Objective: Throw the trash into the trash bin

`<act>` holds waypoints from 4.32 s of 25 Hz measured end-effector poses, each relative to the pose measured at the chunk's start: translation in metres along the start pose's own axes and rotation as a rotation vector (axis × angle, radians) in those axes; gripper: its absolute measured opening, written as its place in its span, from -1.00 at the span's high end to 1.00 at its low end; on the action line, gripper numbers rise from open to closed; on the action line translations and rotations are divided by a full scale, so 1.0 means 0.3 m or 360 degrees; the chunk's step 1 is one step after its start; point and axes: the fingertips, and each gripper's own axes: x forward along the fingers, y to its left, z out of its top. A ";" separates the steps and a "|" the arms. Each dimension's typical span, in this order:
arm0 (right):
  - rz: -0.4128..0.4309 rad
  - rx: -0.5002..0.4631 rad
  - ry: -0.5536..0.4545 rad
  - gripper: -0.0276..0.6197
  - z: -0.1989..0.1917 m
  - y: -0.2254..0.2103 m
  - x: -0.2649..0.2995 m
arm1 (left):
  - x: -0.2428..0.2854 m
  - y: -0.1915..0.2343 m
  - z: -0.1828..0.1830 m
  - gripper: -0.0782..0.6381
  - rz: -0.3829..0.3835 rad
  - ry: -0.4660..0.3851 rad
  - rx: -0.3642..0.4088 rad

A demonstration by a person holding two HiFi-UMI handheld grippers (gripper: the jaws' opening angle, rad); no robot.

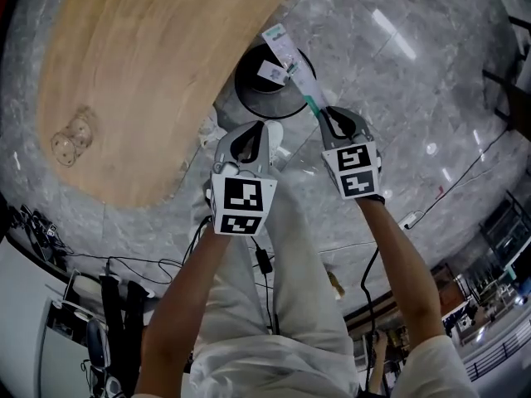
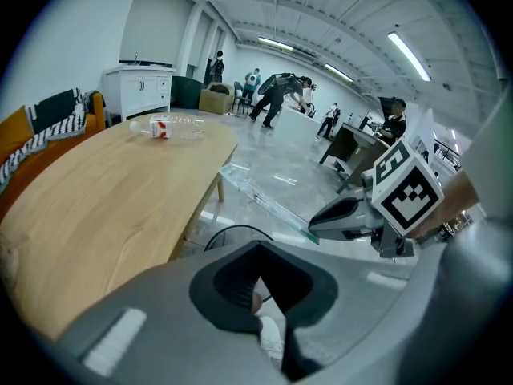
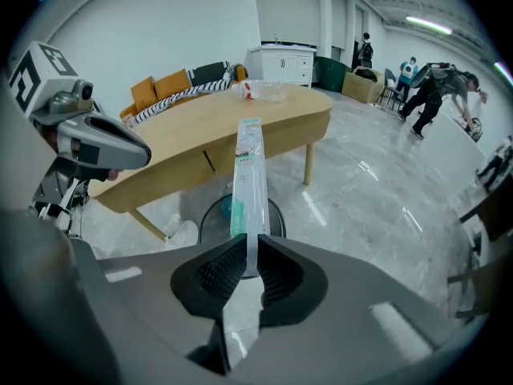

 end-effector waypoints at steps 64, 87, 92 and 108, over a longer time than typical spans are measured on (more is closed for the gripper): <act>0.0151 -0.0075 0.0375 0.84 -0.093 0.038 0.421 | 0.102 0.128 -0.170 0.78 -0.0013 0.0118 -0.0007; 0.0019 0.0163 -0.0196 0.84 0.470 0.057 0.038 | -0.099 0.162 0.263 0.78 -0.0111 -0.0048 0.0093; -0.0042 0.0206 -0.0269 0.84 0.601 0.058 0.020 | -0.119 0.235 0.348 0.78 -0.0147 -0.0071 0.0136; -0.0156 -0.0122 -0.0431 0.21 1.002 0.039 -0.006 | -0.161 0.442 0.602 0.78 -0.0064 -0.0205 0.0098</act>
